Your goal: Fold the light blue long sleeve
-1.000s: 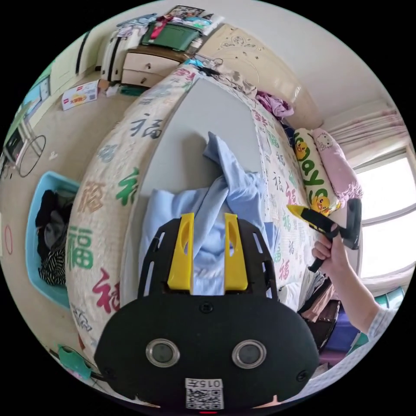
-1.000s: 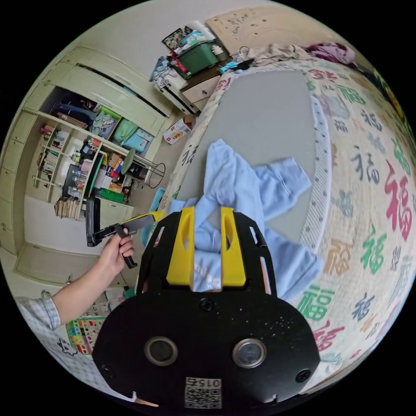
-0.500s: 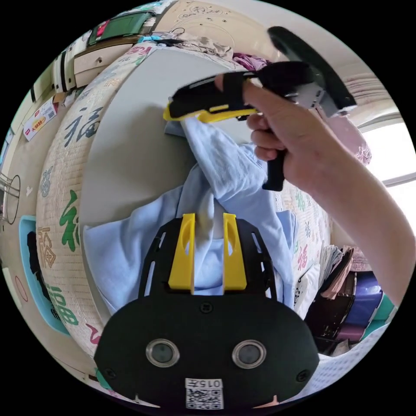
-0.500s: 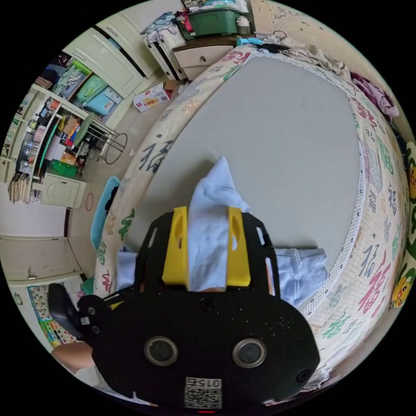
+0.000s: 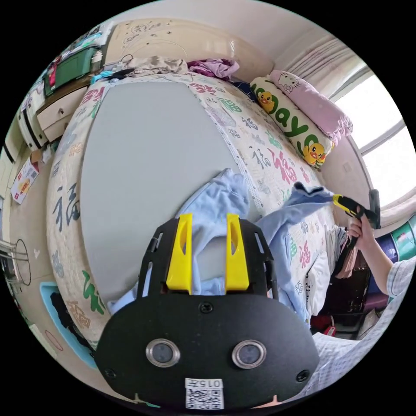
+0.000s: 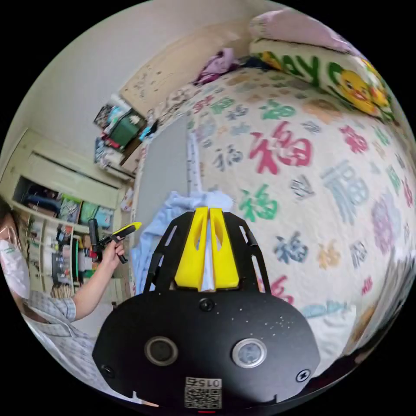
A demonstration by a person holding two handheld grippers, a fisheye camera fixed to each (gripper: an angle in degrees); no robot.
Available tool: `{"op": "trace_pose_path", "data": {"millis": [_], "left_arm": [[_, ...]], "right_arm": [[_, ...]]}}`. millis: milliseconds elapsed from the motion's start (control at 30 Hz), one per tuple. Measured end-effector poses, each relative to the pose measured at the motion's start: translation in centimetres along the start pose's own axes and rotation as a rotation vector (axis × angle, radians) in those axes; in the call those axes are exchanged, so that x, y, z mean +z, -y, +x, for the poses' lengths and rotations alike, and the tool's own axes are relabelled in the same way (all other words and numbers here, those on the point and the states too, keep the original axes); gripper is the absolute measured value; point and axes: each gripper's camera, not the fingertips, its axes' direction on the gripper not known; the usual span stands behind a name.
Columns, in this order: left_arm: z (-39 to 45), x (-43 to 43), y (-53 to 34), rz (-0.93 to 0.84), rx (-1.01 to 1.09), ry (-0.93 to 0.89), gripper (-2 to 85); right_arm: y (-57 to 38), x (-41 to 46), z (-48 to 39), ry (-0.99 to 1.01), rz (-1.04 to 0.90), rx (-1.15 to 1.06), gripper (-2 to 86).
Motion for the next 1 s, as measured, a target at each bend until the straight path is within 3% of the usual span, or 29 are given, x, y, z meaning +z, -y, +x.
{"op": "trace_pose_path", "data": {"millis": [200,267,467,600,800,867,1000], "left_arm": [[7.2,4.0,4.6,-0.126,0.081,-0.096,12.7],[10.2,5.3,5.4,-0.114,0.065,-0.025,12.7],[14.5,7.6,5.3,-0.107,0.007,0.189,8.7],[14.1,5.9,4.5,-0.082,-0.067,0.116,3.9],[9.5,-11.9,-4.7,0.224,-0.249,0.13,1.0],[5.6,-21.5,-11.8,0.29,-0.379,0.31,0.7],[-0.4,-32.2,-23.2,0.272,-0.618,0.633,0.3]], "right_arm": [[-7.1,-7.1,9.6,-0.293,0.057,0.345,-0.1],[-8.6,-8.0,11.9,-0.357,0.041,0.405,-0.1],[-9.3,-8.5,15.2,-0.406,-0.002,0.426,0.0],[-8.8,-9.6,16.6,-0.412,-0.005,0.421,0.0],[-8.7,-13.0,18.9,-0.484,-0.01,0.393,0.0],[-9.4,-14.0,20.2,-0.489,-0.026,0.425,0.0],[-10.6,-14.4,21.3,-0.47,-0.053,0.467,0.1]]}}
